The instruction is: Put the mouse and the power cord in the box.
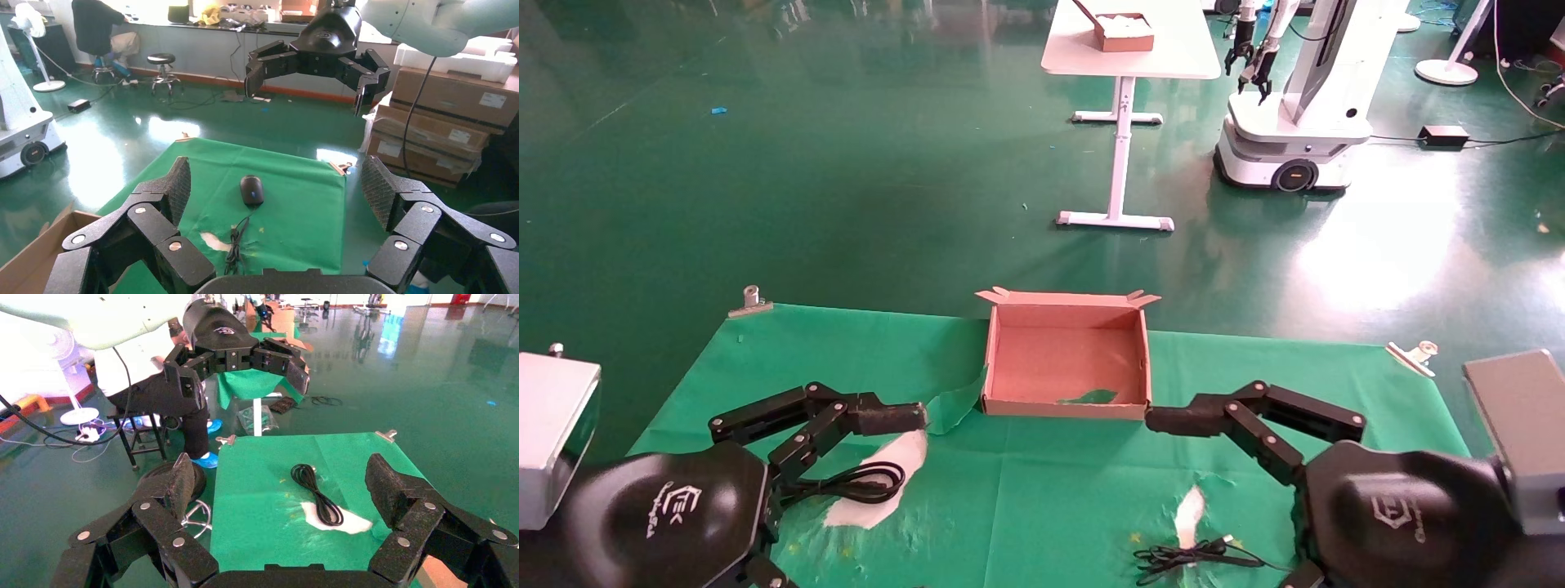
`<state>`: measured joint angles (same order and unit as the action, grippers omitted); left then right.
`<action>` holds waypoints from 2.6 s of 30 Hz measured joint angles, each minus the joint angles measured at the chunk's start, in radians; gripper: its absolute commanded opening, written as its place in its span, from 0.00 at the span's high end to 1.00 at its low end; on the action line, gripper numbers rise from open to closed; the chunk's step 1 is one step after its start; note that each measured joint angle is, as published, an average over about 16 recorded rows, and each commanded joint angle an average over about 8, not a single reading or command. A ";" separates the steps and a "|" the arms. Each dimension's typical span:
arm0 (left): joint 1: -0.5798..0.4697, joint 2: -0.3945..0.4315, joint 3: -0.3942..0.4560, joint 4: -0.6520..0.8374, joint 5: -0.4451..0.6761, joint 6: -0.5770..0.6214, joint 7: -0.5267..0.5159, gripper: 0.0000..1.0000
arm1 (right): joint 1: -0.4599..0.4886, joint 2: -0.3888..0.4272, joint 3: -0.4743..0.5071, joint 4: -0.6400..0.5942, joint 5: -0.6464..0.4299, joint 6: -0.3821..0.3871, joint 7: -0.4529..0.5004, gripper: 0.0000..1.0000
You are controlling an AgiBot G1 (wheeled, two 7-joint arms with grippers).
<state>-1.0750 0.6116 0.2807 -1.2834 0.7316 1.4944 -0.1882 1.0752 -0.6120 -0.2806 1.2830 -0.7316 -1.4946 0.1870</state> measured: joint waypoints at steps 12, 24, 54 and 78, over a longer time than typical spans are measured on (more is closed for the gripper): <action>-0.016 0.000 0.053 -0.021 0.120 -0.008 -0.022 0.00 | 0.001 0.016 -0.021 0.015 -0.057 -0.002 0.001 0.00; -0.168 0.071 0.269 -0.062 0.699 -0.090 -0.223 0.00 | 0.050 0.045 -0.137 0.056 -0.367 0.016 0.053 0.00; -0.316 0.357 0.509 0.157 1.518 -0.319 -0.452 0.00 | 0.089 0.024 -0.198 0.047 -0.523 0.053 0.104 0.00; -0.367 0.457 0.520 0.389 1.579 -0.424 -0.417 0.00 | 0.201 -0.090 -0.319 -0.018 -0.850 0.084 0.167 0.00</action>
<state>-1.4419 1.0683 0.8011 -0.8947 2.3103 1.0705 -0.6049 1.2762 -0.7020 -0.5995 1.2648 -1.5813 -1.4101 0.3542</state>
